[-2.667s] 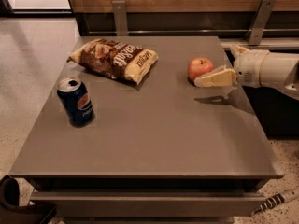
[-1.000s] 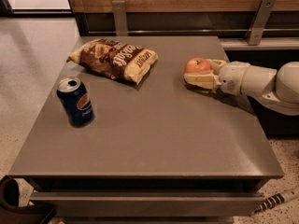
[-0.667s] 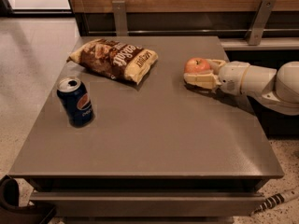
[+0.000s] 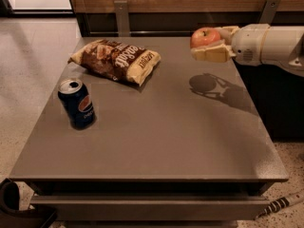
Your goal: Pick apple
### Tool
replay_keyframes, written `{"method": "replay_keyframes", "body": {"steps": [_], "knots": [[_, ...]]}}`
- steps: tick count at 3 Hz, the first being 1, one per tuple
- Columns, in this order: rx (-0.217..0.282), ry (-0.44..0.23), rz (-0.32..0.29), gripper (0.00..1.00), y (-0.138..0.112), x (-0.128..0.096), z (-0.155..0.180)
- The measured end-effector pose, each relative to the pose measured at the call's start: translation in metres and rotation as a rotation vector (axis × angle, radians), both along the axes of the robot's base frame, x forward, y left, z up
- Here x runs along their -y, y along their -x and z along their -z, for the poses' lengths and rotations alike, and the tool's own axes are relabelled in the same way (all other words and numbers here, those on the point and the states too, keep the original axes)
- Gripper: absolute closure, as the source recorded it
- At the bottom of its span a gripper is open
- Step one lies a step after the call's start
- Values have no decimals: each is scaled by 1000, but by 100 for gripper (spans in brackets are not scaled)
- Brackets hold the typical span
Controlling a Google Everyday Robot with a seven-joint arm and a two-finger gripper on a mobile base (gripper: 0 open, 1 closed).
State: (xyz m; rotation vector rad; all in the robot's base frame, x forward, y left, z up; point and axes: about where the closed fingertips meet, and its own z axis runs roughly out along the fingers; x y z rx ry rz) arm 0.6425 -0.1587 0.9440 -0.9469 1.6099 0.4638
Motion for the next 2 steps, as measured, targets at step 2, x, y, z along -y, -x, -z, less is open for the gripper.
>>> {"method": "replay_keyframes", "body": {"steps": [2], "knots": [[36,25,-22,100,6,-4,-30]]}}
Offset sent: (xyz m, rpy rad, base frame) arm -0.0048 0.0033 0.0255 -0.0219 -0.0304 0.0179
